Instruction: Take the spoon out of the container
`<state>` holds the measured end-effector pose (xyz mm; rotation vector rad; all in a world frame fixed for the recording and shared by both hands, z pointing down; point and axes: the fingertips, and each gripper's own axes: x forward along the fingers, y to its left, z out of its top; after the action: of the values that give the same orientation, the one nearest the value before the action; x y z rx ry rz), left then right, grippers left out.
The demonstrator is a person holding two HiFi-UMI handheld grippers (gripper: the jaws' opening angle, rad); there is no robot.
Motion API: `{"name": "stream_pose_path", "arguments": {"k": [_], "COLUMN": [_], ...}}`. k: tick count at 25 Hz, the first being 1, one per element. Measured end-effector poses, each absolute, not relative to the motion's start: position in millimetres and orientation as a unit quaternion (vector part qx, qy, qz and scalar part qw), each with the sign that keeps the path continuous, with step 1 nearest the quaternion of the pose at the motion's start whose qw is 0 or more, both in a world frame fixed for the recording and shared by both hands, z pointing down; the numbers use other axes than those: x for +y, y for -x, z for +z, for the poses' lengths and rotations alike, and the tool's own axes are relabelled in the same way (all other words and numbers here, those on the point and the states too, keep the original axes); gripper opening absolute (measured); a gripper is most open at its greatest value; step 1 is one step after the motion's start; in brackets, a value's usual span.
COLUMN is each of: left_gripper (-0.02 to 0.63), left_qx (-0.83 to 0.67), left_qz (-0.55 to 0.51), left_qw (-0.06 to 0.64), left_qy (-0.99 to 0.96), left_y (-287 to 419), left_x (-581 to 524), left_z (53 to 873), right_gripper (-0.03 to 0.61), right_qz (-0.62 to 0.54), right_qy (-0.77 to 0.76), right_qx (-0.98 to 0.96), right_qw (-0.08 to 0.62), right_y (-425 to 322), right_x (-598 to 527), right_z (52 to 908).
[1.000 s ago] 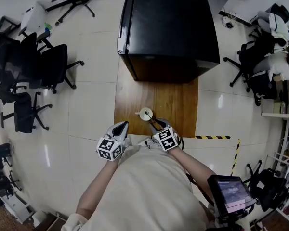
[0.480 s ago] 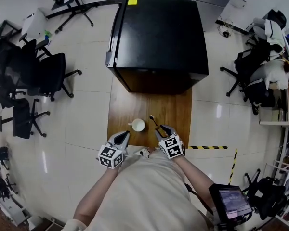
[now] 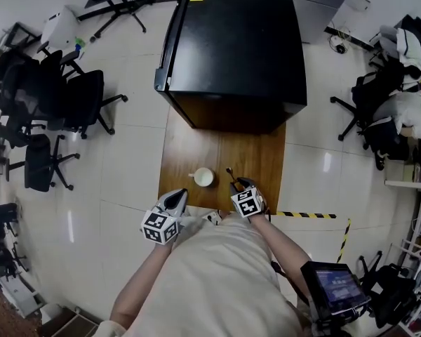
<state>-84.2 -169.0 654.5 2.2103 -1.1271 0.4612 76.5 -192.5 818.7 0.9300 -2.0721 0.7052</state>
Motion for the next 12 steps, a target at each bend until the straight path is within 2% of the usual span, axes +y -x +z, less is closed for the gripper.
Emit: {"name": "stream_pose_path", "arguments": {"k": [12], "left_gripper": [0.000], "left_qx": [-0.441], "left_qz": [0.180], "left_qw": [0.308], "left_qy": [-0.823], "left_y": [99], "left_x": [-169], "left_z": [654], "right_gripper": [0.127], "right_qz": [0.311], "right_qy": [-0.370], "right_qx": [-0.780], "right_qw": [0.397], "right_y": [-75], "right_x": [-186], "right_z": [856]}}
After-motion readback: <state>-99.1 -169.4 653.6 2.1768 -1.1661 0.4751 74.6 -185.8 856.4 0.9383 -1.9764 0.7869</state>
